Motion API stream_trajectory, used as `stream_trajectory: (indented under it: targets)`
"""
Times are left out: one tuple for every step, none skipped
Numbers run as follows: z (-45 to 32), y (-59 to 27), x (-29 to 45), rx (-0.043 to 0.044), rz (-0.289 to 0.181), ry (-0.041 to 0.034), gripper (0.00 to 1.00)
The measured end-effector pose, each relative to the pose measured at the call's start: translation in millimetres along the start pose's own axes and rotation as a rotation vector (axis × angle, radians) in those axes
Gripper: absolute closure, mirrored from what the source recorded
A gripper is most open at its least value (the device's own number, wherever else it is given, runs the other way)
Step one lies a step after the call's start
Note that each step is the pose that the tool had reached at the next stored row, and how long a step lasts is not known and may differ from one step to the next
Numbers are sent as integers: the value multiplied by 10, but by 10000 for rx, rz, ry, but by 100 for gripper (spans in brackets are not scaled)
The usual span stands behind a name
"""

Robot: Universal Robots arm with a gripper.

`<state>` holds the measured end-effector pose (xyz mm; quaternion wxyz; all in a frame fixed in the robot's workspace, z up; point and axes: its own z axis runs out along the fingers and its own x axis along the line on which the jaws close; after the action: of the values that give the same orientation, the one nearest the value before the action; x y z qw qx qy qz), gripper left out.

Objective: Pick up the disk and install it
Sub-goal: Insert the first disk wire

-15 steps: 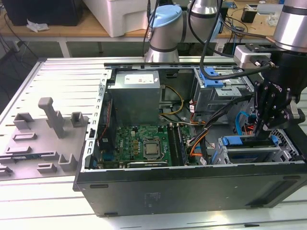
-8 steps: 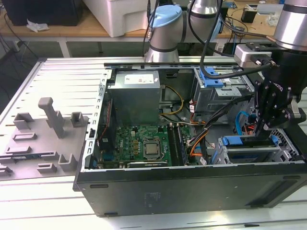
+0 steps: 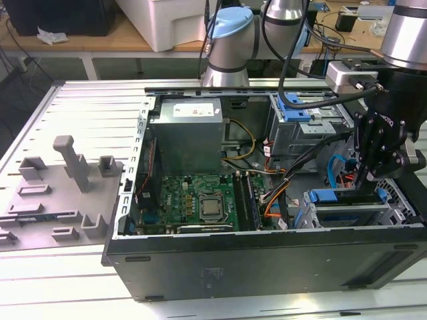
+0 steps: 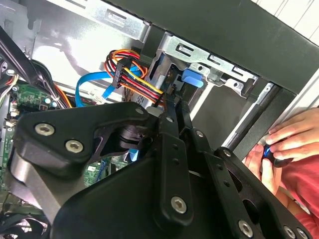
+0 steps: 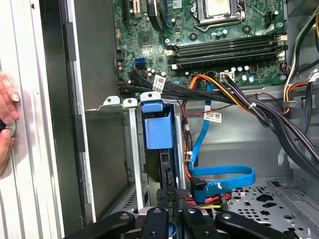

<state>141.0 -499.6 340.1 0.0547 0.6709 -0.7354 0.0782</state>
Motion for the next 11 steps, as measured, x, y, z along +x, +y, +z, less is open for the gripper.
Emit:
stream_trajectory:
  targets:
    - [0,0,-1,0,0,-1,83]
    - [0,0,0,0,0,-3,83]
    - [1,-1,5,0,0,-11,83]
    - [2,-1,12,-1,0,-24,83]
    - [3,-1,13,0,1,-36,83]
    - [3,-1,13,4,3,-51,83]
    - [3,-1,13,7,3,-59,83]
    - [3,-1,14,10,4,-65,83]
    - [3,-1,14,14,5,-68,83]
    - [3,-1,13,18,6,-72,83]
    - [3,-1,14,22,7,-74,83]
